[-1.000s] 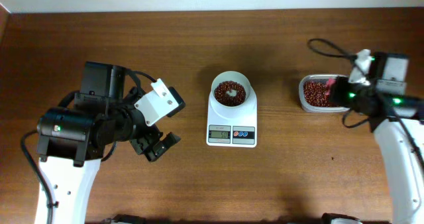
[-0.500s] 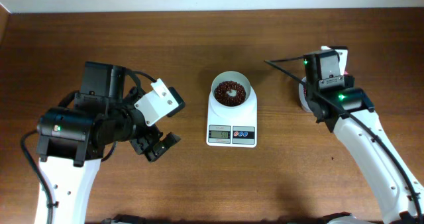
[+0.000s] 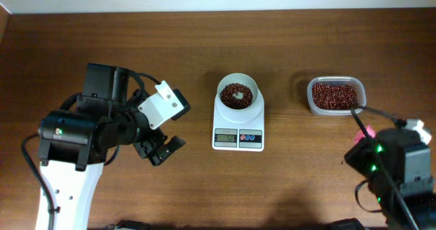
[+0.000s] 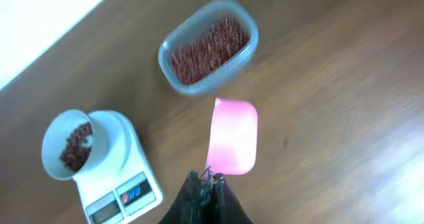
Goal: Scoop and weigh 50g on scale
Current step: 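Lower the right gripper toward the table front and set the scoop down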
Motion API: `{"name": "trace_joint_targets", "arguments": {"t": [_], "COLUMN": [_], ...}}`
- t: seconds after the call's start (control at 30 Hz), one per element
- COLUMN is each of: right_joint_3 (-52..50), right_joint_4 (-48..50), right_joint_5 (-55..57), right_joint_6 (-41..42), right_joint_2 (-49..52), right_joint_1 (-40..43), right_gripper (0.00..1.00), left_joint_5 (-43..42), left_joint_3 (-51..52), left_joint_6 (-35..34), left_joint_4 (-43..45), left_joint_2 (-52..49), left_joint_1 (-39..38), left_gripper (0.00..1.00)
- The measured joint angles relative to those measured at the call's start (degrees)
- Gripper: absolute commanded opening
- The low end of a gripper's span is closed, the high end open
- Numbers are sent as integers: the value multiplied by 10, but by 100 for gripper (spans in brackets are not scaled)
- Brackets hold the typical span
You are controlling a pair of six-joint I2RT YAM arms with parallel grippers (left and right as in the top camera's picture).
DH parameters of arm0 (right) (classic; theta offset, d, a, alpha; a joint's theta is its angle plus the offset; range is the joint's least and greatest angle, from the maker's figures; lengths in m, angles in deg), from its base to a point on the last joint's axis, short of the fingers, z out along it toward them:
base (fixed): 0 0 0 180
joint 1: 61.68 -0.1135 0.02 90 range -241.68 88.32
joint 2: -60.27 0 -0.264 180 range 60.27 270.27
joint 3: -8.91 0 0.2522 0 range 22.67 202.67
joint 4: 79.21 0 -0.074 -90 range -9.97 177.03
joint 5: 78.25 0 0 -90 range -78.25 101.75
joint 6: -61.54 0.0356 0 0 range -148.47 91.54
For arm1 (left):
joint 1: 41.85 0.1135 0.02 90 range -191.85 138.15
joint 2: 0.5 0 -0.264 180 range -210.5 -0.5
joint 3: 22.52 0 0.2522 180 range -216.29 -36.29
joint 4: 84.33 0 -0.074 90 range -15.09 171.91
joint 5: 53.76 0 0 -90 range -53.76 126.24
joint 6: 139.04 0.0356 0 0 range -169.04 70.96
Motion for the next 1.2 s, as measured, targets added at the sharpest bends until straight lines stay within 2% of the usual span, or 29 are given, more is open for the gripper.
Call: {"name": "trace_joint_targets", "arguments": {"t": [0.07, 0.2, 0.37, 0.47, 0.5, 0.53, 0.67, 0.87, 1.0, 1.03, 1.07, 1.2], "right_joint_3": [-113, -314, -446, -453, -453, -453, -455, -455, -455, -455, -456, -447], "right_joint_4": [68, 285, 416, 432, 432, 432, 427, 425, 427, 427, 427, 440], "right_joint_5": [-45, -125, -143, -136, -128, -116, -92, -85, -87, -91, -96, -115], "right_joint_6": [77, 134, 209, 220, 223, 225, 229, 230, 233, 234, 234, 233], "right_joint_2": [-15, 2, 1, 0, 0, 0, 17, 73, 109, 118, 126, 139], "right_joint_1": [0, 0, 0, 0, 0, 0, 0, 0, 0, 0, 0, 0], "right_gripper": [4, 4, 5, 5, 20, 25, 27, 50, 53, 65, 99, 99], "left_joint_5": [0, 0, 0, 0, 0, 0, 0, 0, 0, 0, 0, 0], "left_joint_3": [0, 0, 0, 0, 0, 0, 0, 0, 0, 0, 0, 0], "left_joint_6": [0, 0, 0, 0, 0, 0, 0, 0, 0, 0, 0, 0], "left_joint_4": [0, 0, 0, 0, 0, 0, 0, 0, 0, 0, 0, 0], "left_joint_2": [0, 0, 0, 0, 0, 0, 0, 0, 0, 0, 0, 0], "left_joint_1": [0, 0, 0, 0, 0, 0, 0, 0, 0, 0, 0, 0], "left_gripper": [99, 99, 99, 99, 99, 99, 99, 99, 99, 99, 99, 99]}}
